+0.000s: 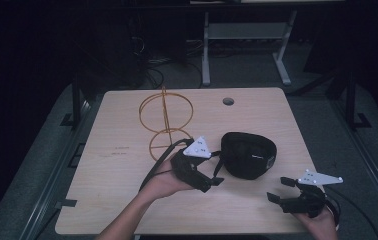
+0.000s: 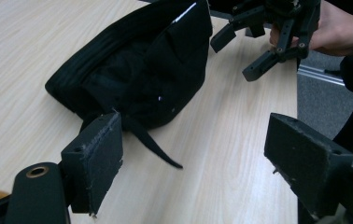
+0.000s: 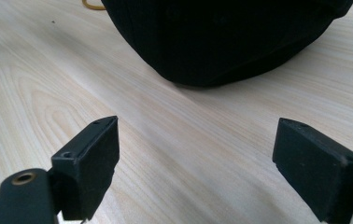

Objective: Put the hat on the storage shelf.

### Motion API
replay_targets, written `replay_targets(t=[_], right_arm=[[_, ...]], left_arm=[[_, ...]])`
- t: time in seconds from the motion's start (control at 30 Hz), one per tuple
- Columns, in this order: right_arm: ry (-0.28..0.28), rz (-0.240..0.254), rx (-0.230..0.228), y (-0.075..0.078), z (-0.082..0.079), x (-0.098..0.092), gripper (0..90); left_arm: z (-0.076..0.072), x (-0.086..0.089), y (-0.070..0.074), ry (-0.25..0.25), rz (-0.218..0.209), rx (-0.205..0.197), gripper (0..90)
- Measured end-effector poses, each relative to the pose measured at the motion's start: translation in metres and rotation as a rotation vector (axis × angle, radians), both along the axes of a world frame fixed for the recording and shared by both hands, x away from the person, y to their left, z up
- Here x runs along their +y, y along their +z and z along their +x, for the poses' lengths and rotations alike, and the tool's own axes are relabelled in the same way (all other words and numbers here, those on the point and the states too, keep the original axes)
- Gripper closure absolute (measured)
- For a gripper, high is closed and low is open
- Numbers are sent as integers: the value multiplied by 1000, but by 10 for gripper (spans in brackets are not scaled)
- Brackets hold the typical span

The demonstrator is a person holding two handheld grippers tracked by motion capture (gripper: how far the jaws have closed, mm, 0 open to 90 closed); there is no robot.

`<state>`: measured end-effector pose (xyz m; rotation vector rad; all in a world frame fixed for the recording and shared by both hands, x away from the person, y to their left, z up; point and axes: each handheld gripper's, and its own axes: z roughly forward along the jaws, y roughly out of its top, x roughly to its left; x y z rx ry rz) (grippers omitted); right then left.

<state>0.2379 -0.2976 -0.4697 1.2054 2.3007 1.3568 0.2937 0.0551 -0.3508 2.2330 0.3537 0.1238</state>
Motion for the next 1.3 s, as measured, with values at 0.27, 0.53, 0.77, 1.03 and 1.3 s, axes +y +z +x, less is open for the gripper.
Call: replay_targets(t=[0.27, 0.53, 0.77, 1.03, 1.3], right_arm=[[9, -8, 0, 0, 0, 0, 144], [10, -3, -1, 0, 0, -1, 145], [9, 2, -2, 0, 0, -1, 145], [12, 17, -3, 0, 0, -2, 145], [11, 18, -4, -1, 0, -3, 148]], left_arm=[[14, -26, 7, -25, 35, -17, 193], [29, -52, 9, -53, 61, -22, 197], [43, -76, 5, -78, 103, -8, 214], [52, -100, -2, -133, 192, 5, 252], [57, -105, -14, -151, 258, 47, 378]])
